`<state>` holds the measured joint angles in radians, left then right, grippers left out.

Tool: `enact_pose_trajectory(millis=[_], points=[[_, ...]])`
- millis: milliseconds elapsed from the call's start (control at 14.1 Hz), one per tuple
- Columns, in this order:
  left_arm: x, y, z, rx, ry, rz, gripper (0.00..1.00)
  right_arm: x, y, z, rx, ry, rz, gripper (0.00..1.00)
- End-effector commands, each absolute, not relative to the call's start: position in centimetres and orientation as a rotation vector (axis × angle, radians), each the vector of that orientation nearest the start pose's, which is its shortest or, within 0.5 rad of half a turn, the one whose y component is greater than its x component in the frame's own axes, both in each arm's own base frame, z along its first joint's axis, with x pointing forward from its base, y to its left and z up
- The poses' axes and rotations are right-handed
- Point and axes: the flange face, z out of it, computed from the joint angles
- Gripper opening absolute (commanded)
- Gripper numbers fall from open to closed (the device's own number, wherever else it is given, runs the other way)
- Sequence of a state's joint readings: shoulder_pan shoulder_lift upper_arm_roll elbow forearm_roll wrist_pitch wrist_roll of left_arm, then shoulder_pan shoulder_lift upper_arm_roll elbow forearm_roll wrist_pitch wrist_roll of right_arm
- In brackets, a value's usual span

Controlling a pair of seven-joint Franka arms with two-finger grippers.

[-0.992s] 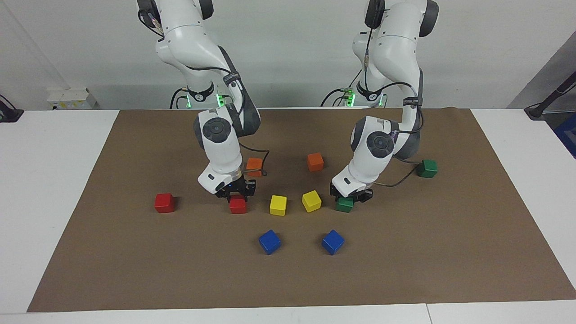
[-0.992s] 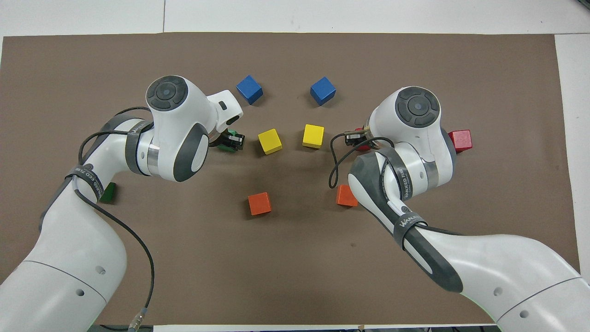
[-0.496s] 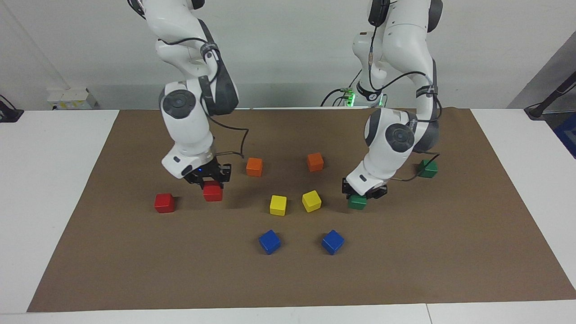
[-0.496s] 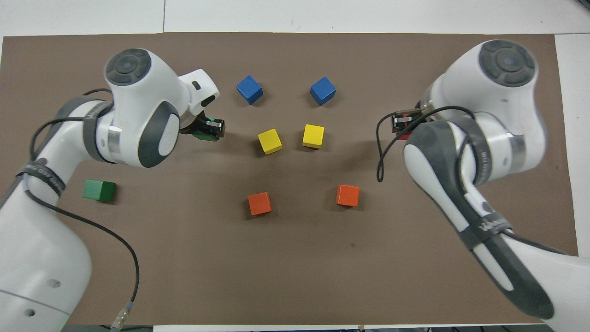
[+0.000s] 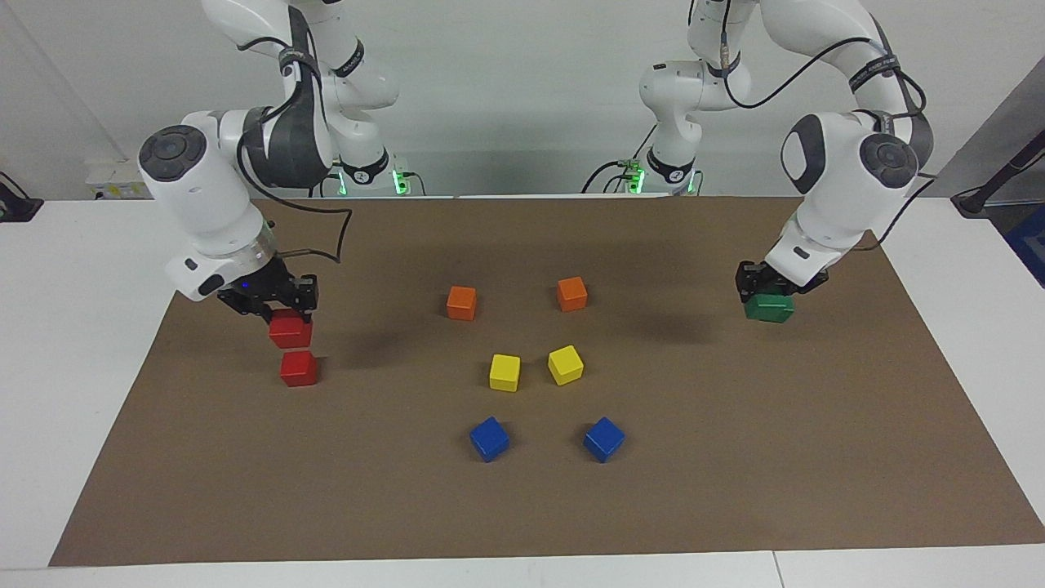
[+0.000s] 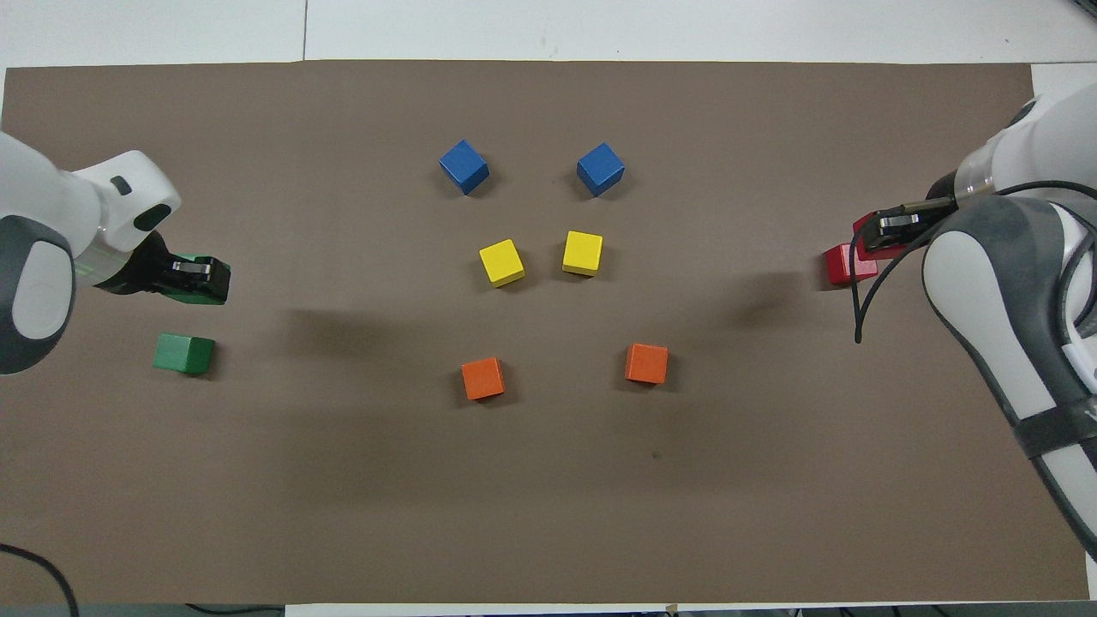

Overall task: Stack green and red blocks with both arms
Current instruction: 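Carry green to the placed green with the left gripper while the right gripper carries red, then lower green onto green with the left gripper while the right gripper stacks red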

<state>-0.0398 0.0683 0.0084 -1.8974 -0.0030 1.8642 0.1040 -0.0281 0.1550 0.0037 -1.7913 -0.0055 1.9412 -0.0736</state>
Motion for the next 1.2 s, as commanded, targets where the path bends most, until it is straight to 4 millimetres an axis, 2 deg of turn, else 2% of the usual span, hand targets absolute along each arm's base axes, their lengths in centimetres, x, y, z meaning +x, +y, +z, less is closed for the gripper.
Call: enact_pose_trajectory(millis=[0, 142, 354, 638, 850, 1133], points=[[54.0, 2.6, 45.5, -3.122, 0.258, 0.147, 0.00, 59.4, -2.3, 45.1, -3.134, -0.107, -0.013, 0.00], [52.9, 4.7, 44.3, -3.124, 0.250, 0.102, 0.00, 59.5, -3.0, 43.8, -3.136, -0.093, -0.041, 0.00], [50.4, 6.1, 41.2, -3.116, 0.219, -0.016, 0.00, 59.2, -3.6, 41.7, -3.137, -0.107, -0.078, 0.00], [50.1, 8.0, 39.6, -3.102, 0.306, -0.052, 0.00, 59.7, -4.1, 40.0, -3.137, -0.102, -0.078, 0.00], [49.6, 8.2, 37.8, -3.093, 0.286, -0.120, 0.00, 59.8, -4.1, 38.9, -3.137, -0.100, -0.095, 0.00], [49.4, 7.9, 36.8, -3.098, 0.292, -0.100, 0.00, 59.7, -4.1, 37.2, -3.137, -0.097, -0.097, 0.00]])
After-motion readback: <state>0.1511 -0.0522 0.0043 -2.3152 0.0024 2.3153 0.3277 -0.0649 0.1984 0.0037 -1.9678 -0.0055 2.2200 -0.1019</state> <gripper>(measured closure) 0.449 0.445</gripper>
